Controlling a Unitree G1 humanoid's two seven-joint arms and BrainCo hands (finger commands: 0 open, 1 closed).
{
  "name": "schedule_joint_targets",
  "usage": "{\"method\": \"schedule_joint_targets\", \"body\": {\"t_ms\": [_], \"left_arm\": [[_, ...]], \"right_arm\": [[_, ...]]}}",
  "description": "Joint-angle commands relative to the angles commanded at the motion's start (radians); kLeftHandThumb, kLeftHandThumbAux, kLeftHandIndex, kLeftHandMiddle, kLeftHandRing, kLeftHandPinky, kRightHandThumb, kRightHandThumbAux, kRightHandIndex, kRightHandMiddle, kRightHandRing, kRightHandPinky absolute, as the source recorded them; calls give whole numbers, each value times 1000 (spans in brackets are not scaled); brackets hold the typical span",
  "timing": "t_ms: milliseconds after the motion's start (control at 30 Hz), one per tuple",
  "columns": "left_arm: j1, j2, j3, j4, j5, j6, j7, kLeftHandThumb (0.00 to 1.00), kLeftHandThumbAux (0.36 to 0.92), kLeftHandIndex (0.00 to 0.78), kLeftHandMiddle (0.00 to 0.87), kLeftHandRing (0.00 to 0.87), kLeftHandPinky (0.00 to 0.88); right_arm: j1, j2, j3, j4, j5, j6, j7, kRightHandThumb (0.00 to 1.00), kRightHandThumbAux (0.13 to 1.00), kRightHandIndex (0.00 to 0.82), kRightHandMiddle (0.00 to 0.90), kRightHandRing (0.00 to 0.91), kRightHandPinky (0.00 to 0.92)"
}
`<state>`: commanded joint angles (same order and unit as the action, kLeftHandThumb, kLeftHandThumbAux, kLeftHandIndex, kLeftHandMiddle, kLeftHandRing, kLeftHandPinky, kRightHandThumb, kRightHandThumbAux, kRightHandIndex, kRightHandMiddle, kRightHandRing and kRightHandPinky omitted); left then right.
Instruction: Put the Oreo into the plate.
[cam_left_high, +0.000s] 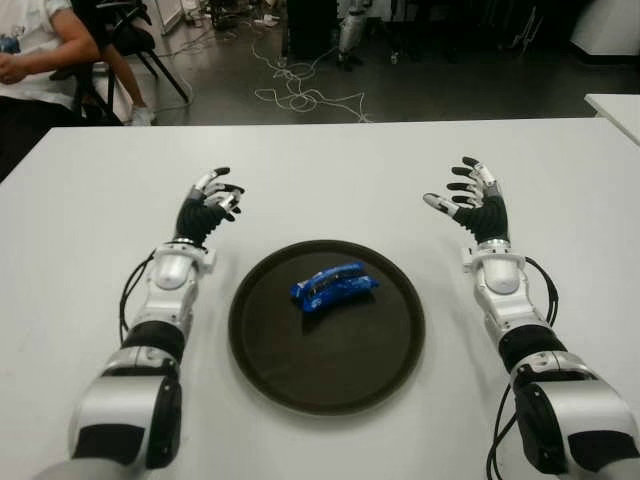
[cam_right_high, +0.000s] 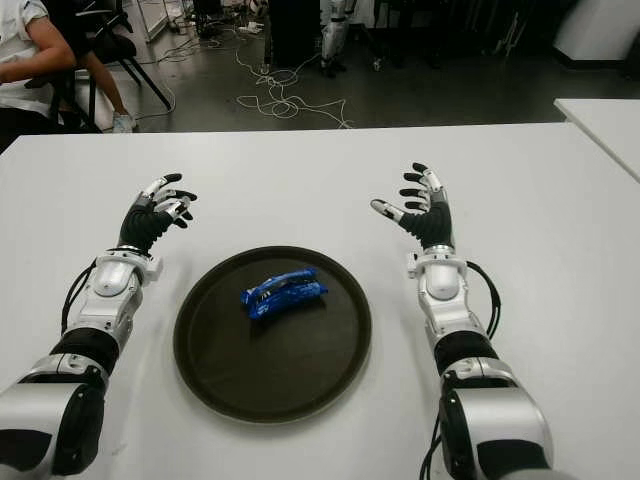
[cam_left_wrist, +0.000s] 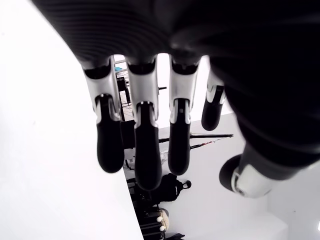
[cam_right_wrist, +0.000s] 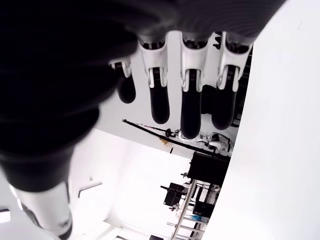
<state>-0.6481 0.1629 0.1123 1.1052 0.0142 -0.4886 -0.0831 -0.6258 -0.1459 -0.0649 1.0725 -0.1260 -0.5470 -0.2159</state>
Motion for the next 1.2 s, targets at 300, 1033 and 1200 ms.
{"method": "schedule_joint_targets", "body": {"t_ms": [300,1033,1200], "left_arm": [[6,-4,1,-5,-2,1,5,1000,642,177,387,516,460],[24,-12,5,-25,-17,-17,-13,1000,641,173,387,519,496],[26,-12,5,-28,-21,-18,-19,1000,641,168,387,519,490]], "right_arm": [[20,-2,3,-11,3,-19,-7,0,741,173,263,289,334],[48,-11,23,-19,-27,-52,-36,0,704,169,269,292,332],[48,-10,20,-20,-22,-41,-30,0,706,166,265,291,333]]}}
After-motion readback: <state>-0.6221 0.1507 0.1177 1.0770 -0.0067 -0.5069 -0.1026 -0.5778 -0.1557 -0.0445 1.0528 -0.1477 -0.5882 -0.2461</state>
